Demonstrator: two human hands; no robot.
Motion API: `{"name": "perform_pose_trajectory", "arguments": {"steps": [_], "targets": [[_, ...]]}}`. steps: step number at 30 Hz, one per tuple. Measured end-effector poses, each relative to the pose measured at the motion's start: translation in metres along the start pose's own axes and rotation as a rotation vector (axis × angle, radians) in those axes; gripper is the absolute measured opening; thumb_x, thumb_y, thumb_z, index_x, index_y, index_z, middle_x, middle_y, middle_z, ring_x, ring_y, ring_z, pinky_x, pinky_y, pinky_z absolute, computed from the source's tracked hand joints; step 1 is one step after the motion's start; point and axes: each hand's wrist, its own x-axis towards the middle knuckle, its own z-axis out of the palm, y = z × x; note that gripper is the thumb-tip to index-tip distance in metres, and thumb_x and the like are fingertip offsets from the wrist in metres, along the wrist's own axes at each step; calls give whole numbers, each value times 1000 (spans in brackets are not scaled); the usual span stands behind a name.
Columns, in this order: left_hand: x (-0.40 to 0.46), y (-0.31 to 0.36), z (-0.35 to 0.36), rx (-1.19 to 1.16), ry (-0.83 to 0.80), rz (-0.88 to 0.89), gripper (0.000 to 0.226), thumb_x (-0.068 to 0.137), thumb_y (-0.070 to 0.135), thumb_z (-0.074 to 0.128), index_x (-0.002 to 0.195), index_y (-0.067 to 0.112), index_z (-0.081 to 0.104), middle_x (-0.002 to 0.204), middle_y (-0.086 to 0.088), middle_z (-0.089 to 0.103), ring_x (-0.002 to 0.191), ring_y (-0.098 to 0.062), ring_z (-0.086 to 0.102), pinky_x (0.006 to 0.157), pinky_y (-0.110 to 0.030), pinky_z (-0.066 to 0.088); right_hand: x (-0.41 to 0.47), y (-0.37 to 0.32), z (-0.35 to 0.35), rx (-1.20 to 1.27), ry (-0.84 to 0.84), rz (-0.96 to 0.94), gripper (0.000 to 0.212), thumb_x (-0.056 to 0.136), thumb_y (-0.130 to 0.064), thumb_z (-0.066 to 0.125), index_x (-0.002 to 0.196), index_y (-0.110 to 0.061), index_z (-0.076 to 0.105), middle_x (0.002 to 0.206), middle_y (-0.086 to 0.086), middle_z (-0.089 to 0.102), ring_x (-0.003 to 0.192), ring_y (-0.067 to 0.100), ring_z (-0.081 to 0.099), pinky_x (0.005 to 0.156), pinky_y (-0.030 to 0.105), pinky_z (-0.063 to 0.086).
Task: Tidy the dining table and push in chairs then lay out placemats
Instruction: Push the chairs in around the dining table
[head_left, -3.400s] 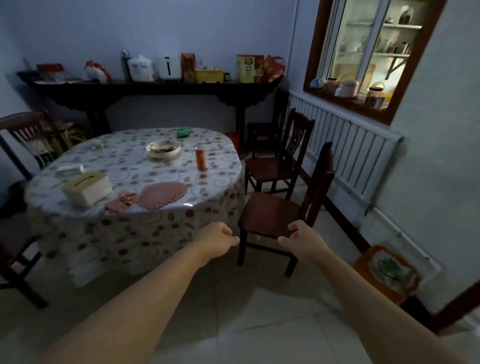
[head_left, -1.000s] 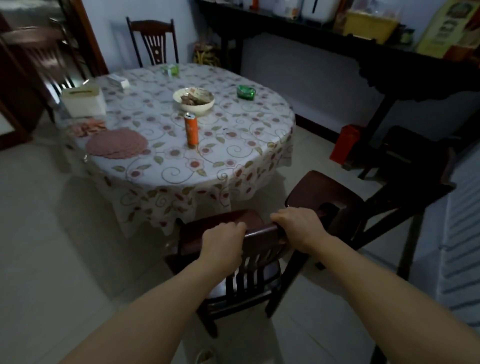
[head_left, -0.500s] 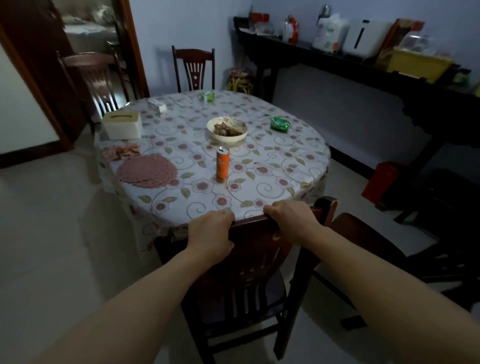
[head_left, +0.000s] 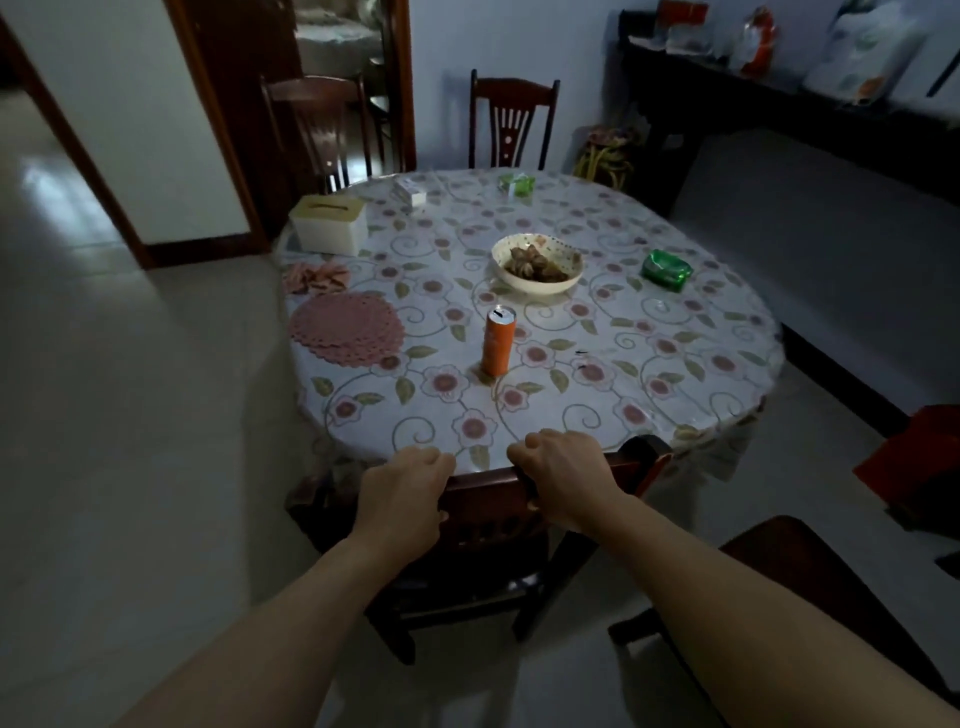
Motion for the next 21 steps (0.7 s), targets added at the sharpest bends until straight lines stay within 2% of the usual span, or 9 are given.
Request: {"name": "perform_pose_trajectory", "arguments": {"steps": [3,5,8,12,14,16,19,21], "targets": [[1,5,18,-35,3,-44,42,45,21,85,80,20,61,75,5,62,67,-19,60,46,-28,46,1,11,15,25,36,-44,46,43,-22,87,80,-18,60,64,1,57,56,23,56,48,26,25],[2,11,21,-27,5,-63,42,46,21,84,80,20,60,77,5,63,69,-19,60,48,-29,47,1,19,21,35,59,-62,40,46,-22,84,77,-18,59,64,0,57,57,22,56,48,26,23],[3,19,23,-3,8,-43,44,45,23,85,79,22,57,77,6,62,68,-18,59,48,-24,36,-4,27,26,33,64,-65,33,55,-23,80,79,-19,58,71,0,59,63,22,56,52,27,24],[-3,25,26,59,-16,7,52,36,29,88,76,22,56,74,8,60,62,-16,57,42,-22,31,-13,24,29,6,29,-62,39,43,-24,85,71,-20,58,63,-2,56,59,21,56,50,26,27],[-7,27,28,83,-30,33,54,33,31,89,77,22,58,74,7,60,61,-17,58,39,-23,37,-17,23,32,-9,23,-59,37,48,-24,84,78,-19,61,69,0,59,64,23,59,54,29,32],[-12,27,32,78,-37,58,54,34,31,89,78,21,59,73,4,59,61,-18,57,38,-24,39,-24,21,35,14,23,-54,33,62,-23,76,91,-18,60,81,1,62,73,26,61,59,30,34],[-23,30,39,100,-48,99,50,37,31,87,77,20,59,71,3,56,59,-18,56,37,-23,33,-35,14,37,48,-44,-22,37,78,-25,63,113,-18,51,100,2,61,87,28,60,64,32,41],[-27,30,43,85,-35,109,50,39,29,86,78,20,57,70,4,56,55,-17,55,36,-22,29,-41,11,37,38,-56,16,47,83,-26,61,126,-20,45,107,2,61,91,28,60,63,31,37]]}}
